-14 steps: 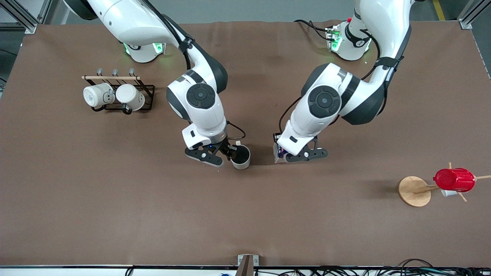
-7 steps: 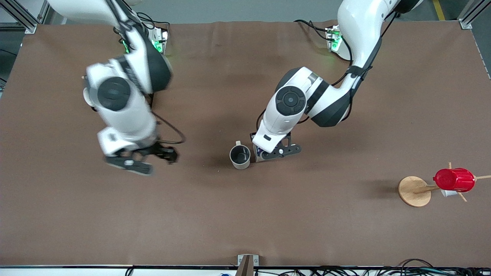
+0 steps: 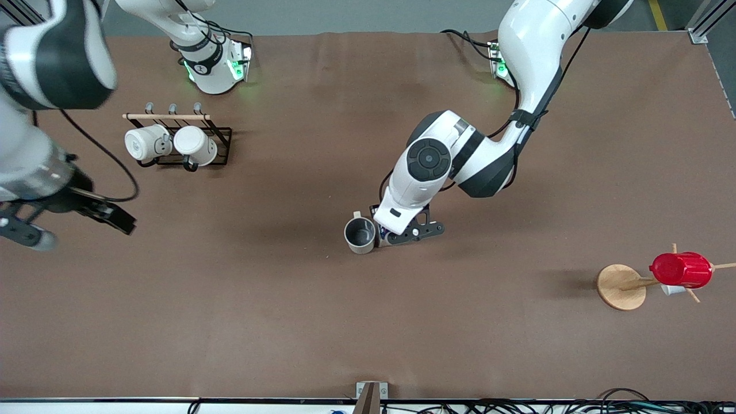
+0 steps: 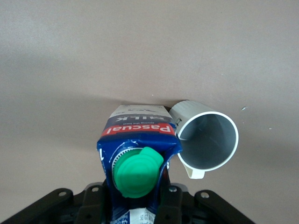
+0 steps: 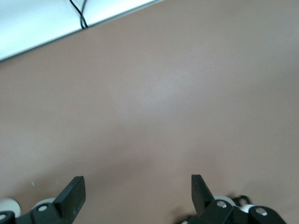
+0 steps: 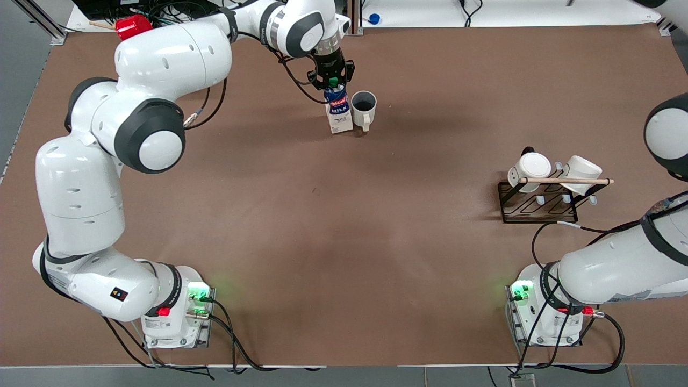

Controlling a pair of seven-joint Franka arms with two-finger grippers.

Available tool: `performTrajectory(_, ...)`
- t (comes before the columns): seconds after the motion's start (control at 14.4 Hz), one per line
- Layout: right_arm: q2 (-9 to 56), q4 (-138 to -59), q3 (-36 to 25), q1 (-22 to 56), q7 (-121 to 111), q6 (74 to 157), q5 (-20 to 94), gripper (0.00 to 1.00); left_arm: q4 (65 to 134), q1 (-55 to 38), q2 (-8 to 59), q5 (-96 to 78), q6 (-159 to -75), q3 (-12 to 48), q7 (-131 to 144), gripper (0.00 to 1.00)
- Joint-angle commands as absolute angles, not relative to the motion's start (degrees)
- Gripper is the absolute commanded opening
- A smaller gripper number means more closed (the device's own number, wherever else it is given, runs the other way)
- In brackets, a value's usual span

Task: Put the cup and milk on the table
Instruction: 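Open the right gripper and withdraw it from the mug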

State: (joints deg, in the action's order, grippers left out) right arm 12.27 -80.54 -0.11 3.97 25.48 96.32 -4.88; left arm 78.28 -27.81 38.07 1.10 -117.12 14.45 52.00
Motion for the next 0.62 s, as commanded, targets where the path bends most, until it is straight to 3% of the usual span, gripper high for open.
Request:
performTrajectory(0.0, 7.7, -83.1, -5.3, 3.5, 15.7, 92.5, -1.3, 1.0, 76.7, -29.3, 39.3, 2.0, -117.0, 13.7, 53.3, 0.37)
performTrajectory(0.07, 7.0, -83.1, -6.2, 3.0, 13.0, 91.4, -1.3, 1.0, 76.8, -29.5, 39.5, 2.0, -117.3, 13.7, 53.3, 0.39)
performTrajectory(0.14, 6.6, -83.0, -6.3, 1.0, 10.5, 89.7, -1.0, 1.0, 76.8, -29.5, 39.6, 2.0, -117.6, 13.7, 53.3, 0.48)
performTrajectory(0.28, 5.2, -83.0, -5.9, -1.8, 7.6, 86.6, 1.2, 1.0, 76.8, -29.5, 39.6, 2.1, -118.0, 13.7, 53.1, 1.0)
performTrajectory(0.56, 4.8, -83.2, -3.0, -3.3, 7.2, 86.0, 1.2, 1.0, 76.6, -28.7, 36.6, 2.1, -117.4, 13.4, 53.2, 1.0)
